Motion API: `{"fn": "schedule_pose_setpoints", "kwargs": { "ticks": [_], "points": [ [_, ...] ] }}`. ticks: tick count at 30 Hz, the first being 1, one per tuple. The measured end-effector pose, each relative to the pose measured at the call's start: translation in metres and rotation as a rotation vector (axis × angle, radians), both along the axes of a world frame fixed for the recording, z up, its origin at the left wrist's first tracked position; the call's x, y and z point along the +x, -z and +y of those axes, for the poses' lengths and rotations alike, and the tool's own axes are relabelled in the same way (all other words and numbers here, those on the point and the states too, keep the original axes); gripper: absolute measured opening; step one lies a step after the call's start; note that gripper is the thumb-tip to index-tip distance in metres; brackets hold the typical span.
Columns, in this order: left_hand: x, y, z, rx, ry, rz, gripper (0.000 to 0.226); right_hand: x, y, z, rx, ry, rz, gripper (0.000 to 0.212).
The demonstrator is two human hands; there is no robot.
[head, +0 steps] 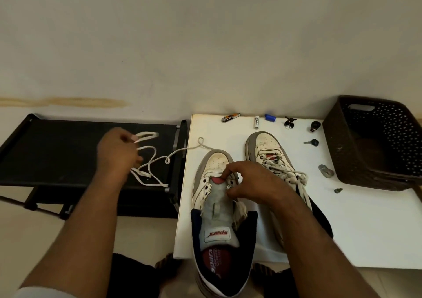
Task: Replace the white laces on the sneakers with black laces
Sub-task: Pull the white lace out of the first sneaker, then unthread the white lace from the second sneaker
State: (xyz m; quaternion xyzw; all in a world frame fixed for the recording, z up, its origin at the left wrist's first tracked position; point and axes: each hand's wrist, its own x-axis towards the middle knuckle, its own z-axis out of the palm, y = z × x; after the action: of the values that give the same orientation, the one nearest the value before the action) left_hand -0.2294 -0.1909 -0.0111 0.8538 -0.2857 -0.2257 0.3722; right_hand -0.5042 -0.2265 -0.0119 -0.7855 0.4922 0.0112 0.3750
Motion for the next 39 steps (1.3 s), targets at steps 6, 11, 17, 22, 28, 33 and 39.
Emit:
{"fn": "schedule_pose_setpoints", "kwargs": {
  "ticks": [6, 11, 17, 22, 28, 33, 39],
  "points": [
    [-0.054, 0.024, -0.026, -0.054, 0.29, 0.126, 0.005, 0.005, 0.021, -0.012, -0.2, 0.374, -0.203, 0.016],
    [-0.064, 0.053, -0.041, -0.025, 0.398, -0.071, 0.005, 0.007, 0.023, -0.014, -0.199, 0.381, -0.212, 0.014],
    [-0.055, 0.083, -0.064, 0.063, 0.457, -0.062, 0.011, 0.011, 0.026, -0.011, -0.18, 0.364, -0.243, 0.014],
    [-0.046, 0.082, -0.066, 0.05, 0.383, -0.146, 0.014, 0.01, 0.022, -0.015, -0.233, 0.421, -0.24, 0.013],
    [-0.093, -0.043, -0.046, -0.182, 0.668, 0.037, 0.002, 0.016, 0.0, -0.009, -0.158, 0.363, -0.552, 0.078],
    [-0.145, -0.151, 0.006, -0.438, 0.891, 0.369, 0.003, 0.025, -0.024, 0.007, 0.238, 0.275, -0.918, 0.063],
    [-0.127, -0.186, 0.025, -0.645, 0.574, 0.189, 0.007, -0.033, -0.076, 0.032, 0.136, 0.42, -1.067, 0.012]
  ]
}}
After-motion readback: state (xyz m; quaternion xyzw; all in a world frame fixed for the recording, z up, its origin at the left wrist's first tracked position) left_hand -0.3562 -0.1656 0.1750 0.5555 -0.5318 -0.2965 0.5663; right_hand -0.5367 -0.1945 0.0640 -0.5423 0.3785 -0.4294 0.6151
